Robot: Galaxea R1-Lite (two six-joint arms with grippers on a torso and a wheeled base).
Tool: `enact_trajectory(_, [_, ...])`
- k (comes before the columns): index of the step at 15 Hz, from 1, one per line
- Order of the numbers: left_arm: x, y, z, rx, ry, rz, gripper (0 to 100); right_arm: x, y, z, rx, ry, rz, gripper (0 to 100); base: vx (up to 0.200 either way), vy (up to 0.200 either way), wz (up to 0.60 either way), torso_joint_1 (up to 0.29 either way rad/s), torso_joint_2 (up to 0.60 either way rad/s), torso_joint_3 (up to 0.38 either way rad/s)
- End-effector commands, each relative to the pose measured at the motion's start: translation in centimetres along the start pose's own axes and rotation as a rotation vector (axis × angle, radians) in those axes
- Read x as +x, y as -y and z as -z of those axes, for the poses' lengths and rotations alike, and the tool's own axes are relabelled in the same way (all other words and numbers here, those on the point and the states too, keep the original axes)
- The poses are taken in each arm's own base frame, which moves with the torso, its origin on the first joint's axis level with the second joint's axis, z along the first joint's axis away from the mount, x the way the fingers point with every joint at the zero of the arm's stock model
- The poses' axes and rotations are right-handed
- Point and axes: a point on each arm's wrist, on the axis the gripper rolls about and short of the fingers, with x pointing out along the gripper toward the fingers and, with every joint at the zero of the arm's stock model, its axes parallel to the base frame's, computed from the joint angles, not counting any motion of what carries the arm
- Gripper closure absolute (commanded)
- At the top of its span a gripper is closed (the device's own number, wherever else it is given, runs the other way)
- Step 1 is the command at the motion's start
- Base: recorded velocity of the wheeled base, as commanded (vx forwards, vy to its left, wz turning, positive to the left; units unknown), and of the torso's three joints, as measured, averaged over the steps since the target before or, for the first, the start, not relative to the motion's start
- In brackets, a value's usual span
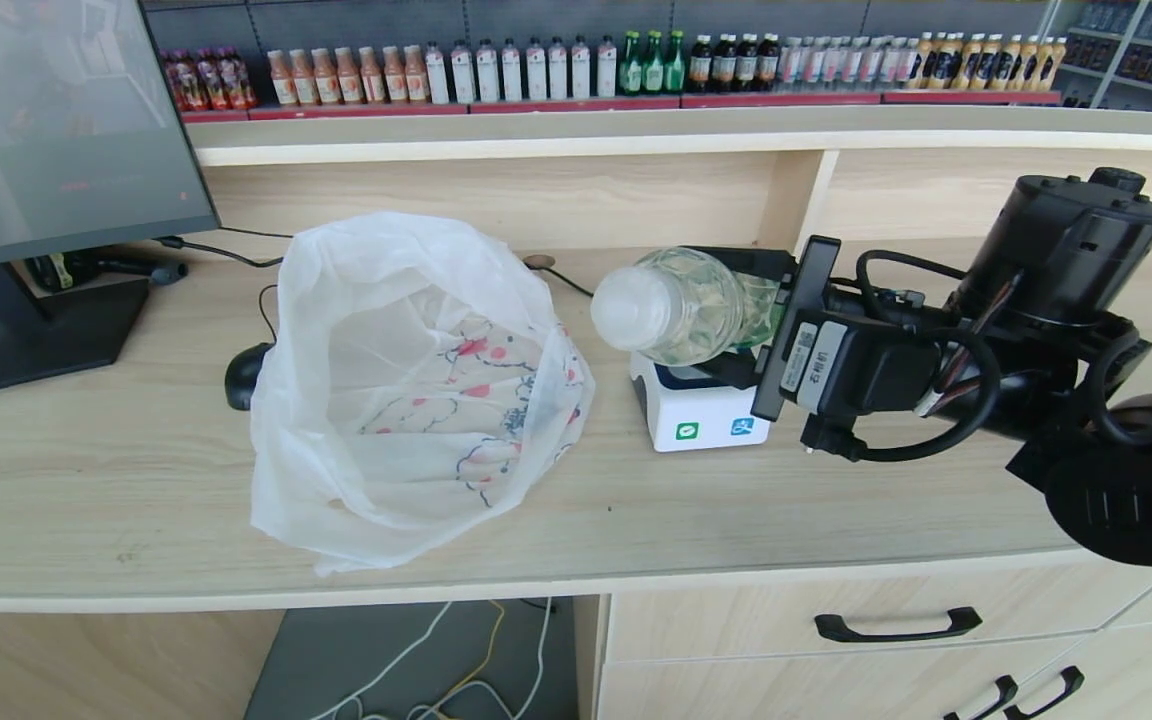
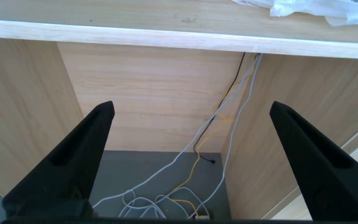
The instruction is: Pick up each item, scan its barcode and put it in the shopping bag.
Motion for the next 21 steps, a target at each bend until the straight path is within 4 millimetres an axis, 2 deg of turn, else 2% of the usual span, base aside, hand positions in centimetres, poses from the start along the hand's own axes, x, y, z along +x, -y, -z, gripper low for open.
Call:
enact_trajectory(1, [0.00, 0.00, 0.00, 0.000, 0.001, -0.001, 0, 0.05, -0.10, 0.04, 0.002, 0.000, -0.003, 100, 0.000, 0.000, 0.00, 0.000, 0.00, 0.000])
enact_trajectory(15, [0.00, 0.00, 0.00, 0.000, 0.001, -0.001, 0, 0.32, -0.10, -0.40, 0.006, 0.015, -0.002, 100, 0.000, 0.000, 0.00, 0.000, 0.00, 0.000])
enact_trajectory(21, [0.00, 0.00, 0.00, 0.000, 0.001, -0.001, 0, 0.70, 0.70, -0.84, 0.029, 0.009, 0.029, 100, 0.000, 0.000, 0.00, 0.000, 0.00, 0.000])
